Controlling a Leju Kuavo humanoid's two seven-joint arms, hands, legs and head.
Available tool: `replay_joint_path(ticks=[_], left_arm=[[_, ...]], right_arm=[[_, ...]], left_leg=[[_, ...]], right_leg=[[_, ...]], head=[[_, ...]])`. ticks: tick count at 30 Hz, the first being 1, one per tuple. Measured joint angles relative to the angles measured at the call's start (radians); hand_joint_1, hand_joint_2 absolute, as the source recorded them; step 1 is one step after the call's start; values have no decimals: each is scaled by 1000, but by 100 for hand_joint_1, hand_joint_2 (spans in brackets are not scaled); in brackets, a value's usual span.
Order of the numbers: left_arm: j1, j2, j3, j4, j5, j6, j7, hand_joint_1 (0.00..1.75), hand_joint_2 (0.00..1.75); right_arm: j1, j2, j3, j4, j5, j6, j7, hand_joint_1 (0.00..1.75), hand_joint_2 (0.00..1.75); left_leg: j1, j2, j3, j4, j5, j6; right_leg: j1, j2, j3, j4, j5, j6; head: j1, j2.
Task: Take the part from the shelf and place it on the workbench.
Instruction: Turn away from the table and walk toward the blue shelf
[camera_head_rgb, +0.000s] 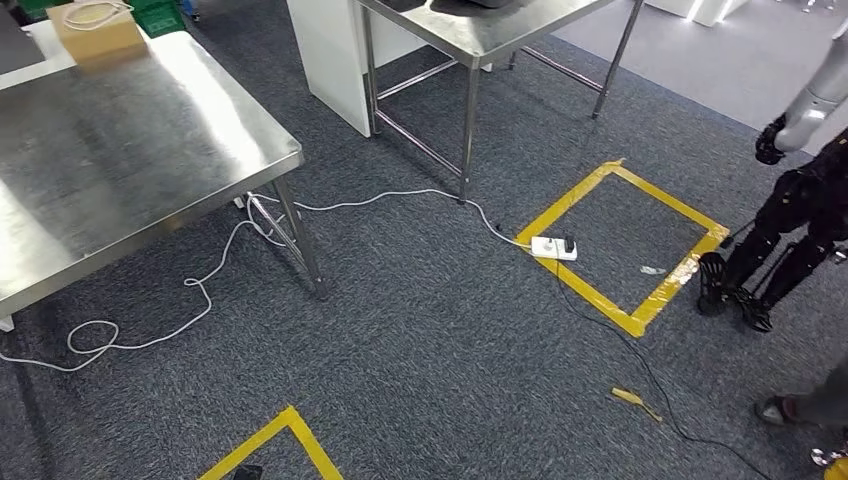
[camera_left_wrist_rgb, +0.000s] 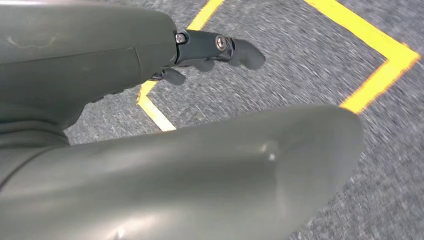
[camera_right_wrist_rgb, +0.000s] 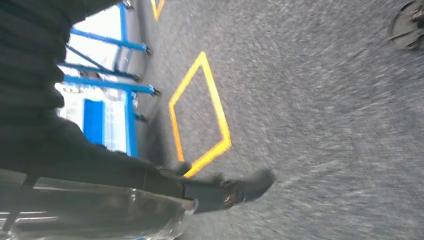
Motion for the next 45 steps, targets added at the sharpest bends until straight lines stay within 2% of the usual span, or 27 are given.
replay_joint_path(ticks=[2, 3, 4, 5, 7, 8, 9, 11, 13, 15, 17, 19, 21, 22, 24, 25, 26, 27, 29, 31, 33, 35, 36, 38, 40, 43, 45], left_arm=[[4, 1, -1, 1, 0, 0, 2, 0, 0], [5, 1, -2, 2, 0, 0, 3, 0, 0], [5, 1, -3, 2, 0, 0, 3, 0, 0], [5, 2, -4, 2, 0, 0, 3, 0, 0], [5, 3, -5, 2, -1, 2, 3, 0, 0], [5, 4, -5, 3, -1, 2, 2, 0, 0], [5, 4, -5, 3, -1, 3, 1, 0, 0], [3, 4, -6, 2, -2, 4, 0, 0, 0], [-1, 3, -6, 1, -2, 4, -3, 0, 0], [-1, 5, -6, 1, -2, 6, -6, 0, 0], [0, 6, -6, 1, -2, 6, -6, 0, 0], [0, 5, -6, 1, -2, 4, -6, 0, 0], [0, 4, -6, 1, -2, 4, -6, 0, 0], [0, 4, -6, 1, -2, 4, -6, 0, 0], [0, 4, -6, 1, -2, 4, -6, 0, 0], [0, 4, -6, 1, -2, 4, -6, 0, 0], [0, 3, -6, 1, -1, 4, -6, 0, 0], [-2, 2, -6, 0, -1, 4, -6, 0, 0], [-4, 1, -6, 0, -1, 3, -6, 0, 0], [-1, 3, -6, 0, 0, 3, -5, 0, 0], [4, 3, -6, 1, 1, 2, -3, 0, 0], [6, 2, -6, 2, 4, 1, -1, 0, 0], [6, 3, -6, 2, 5, 1, 0, 0, 0], [6, 4, -6, 3, 6, 3, 11, 0, 0], [5, 5, -6, 4, 2, 5, 35, 0, 0], [3, 4, -6, 3, -6, 4, 62, 0, 0], [2, 3, -7, 2, -10, -1, 69, 0, 0]], right_arm=[[-1, 3, -2, 0, 0, 0, 0, 0, 175], [-1, 4, -2, 0, 0, 0, 0, 0, 175], [0, 5, -2, 0, 0, 0, 0, 0, 175], [1, 5, -3, 0, 0, 0, 0, 0, 175], [2, 6, -3, 0, 1, 0, 0, 0, 175], [2, 6, -3, 0, 1, 0, 0, 0, 175], [2, 6, -3, 0, 1, 0, 0, 0, 175], [3, 6, -3, 0, 1, 0, 0, 0, 175], [6, 5, -3, 0, 2, 0, 0, 0, 175], [5, 6, -3, 0, 3, 0, 0, 0, 175], [2, 7, -3, 0, 4, 0, -1, 0, 175], [3, 6, -3, 0, 6, 0, -1, 0, 175], [4, 5, -3, 0, 7, 0, -1, 0, 175], [3, 4, -3, 0, 7, 0, -1, 0, 175], [-4, 4, -3, 0, 8, 0, -1, 0, 175], [-6, 4, -3, 0, 9, 0, -2, 0, 175], [-7, 4, -3, 0, 9, 0, -1, 0, 175], [-6, 4, -4, 0, 9, 0, -1, 0, 175], [-3, 4, -4, 0, 9, 0, -1, 0, 175], [-3, 5, -4, 0, 9, 0, 0, 0, 175], [-2, 5, -4, 0, 9, 0, 0, 0, 175], [0, 5, -4, 0, 9, 0, 0, 0, 175], [1, 5, -4, 0, 9, 0, -1, 0, 175], [1, 6, -4, 0, 10, 1, -3, 0, 175], [0, 6, -4, 0, 12, 2, -7, 0, 175], [3, 5, -4, 0, 14, 2, -9, 0, 175], [2, 5, -4, 0, 14, 3, -9, 0, 175]], left_leg=[[0, -35, -61, 131, -66, -2], [0, -40, -80, 166, -73, -3], [1, -42, -81, 157, -56, -3], [3, -44, -65, 114, -22, -3], [8, -77, -10, -23, 57, -1], [10, -93, 10, -73, 80, 1], [8, -104, 21, -102, 91, 5], [-2, -92, 22, -111, 95, 20], [-8, -72, 25, -121, 105, 43], [-8, -48, 28, -130, 113, 58], [-11, -22, 26, -131, 113, 61], [-14, 2, 23, -130, 112, 60], [-15, 25, 25, -130, 110, 57], [-16, 35, 29, -130, 109, 54], [-20, 55, 39, -131, 101, 41], [-21, 67, 45, -133, 97, 33], [-21, 80, 51, -135, 93, 24], [-18, 83, 57, -134, 89, 17], [-13, 44, 51, -99, 60, 7], [-11, -18, 2, 14, -8, 3], [-10, -38, -62, 133, -55, 1], [-9, -42, -74, 130, -20, 1], [-7, -47, -55, 74, 21, 1], [-1, -89, -5, -55, 90, 4], [-3, -114, 14, -113, 108, 12], [-12, -88, 17, -124, 113, 36], [-10, -72, 22, -136, 124, 51]], right_leg=[[5, 26, 0, 0, 1, -8], [8, 42, 0, 1, 1, -8], [9, 58, 0, 2, 1, -8], [9, 73, 1, 5, 0, -7], [12, 103, -2, 17, -5, 1], [16, 115, -6, 22, -9, 7], [20, 124, -12, 24, -11, 14], [22, 141, -22, 21, -11, 31], [20, 116, -36, 41, -17, 41], [17, 59, -82, 132, -60, 38], [14, 33, -155, 266, -116, 38], [13, 28, -178, 309, -126, 50], [14, 9, -112, 194, -85, 63], [17, -19, -71, 120, -63, 62], [28, -68, -23, 29, -35, 50], [33, -76, -22, 21, -29, 41], [37, -67, -23, 19, -25, 34], [29, -52, -19, 15, -17, 24], [15, -25, -9, 6, -4, 6], [12, 0, -4, 4, 3, -7], [18, 30, -5, 5, 4, -12], [20, 63, -3, 7, 3, -12], [20, 78, -1, 9, 3, -11], [24, 103, -2, 16, -1, -5], [28, 123, -15, 20, -3, 8], [25, 141, -30, 18, 0, 29], [25, 102, -44, 51, -16, 29]], head=[[-3, 0], [-3, 0], [-3, 0], [-4, 0], [-5, 0], [-3, 0], [-2, 0], [2, 0], [2, 0], [5, 0], [6, 0], [7, 0], [7, 0], [7, 0], [8, 0], [8, 0], [8, 0], [8, 0], [3, 0], [-2, 0], [-3, 0], [-3, 0], [-3, 0], [-4, 0], [-3, 0], [-3, 0], [-2, 0]])
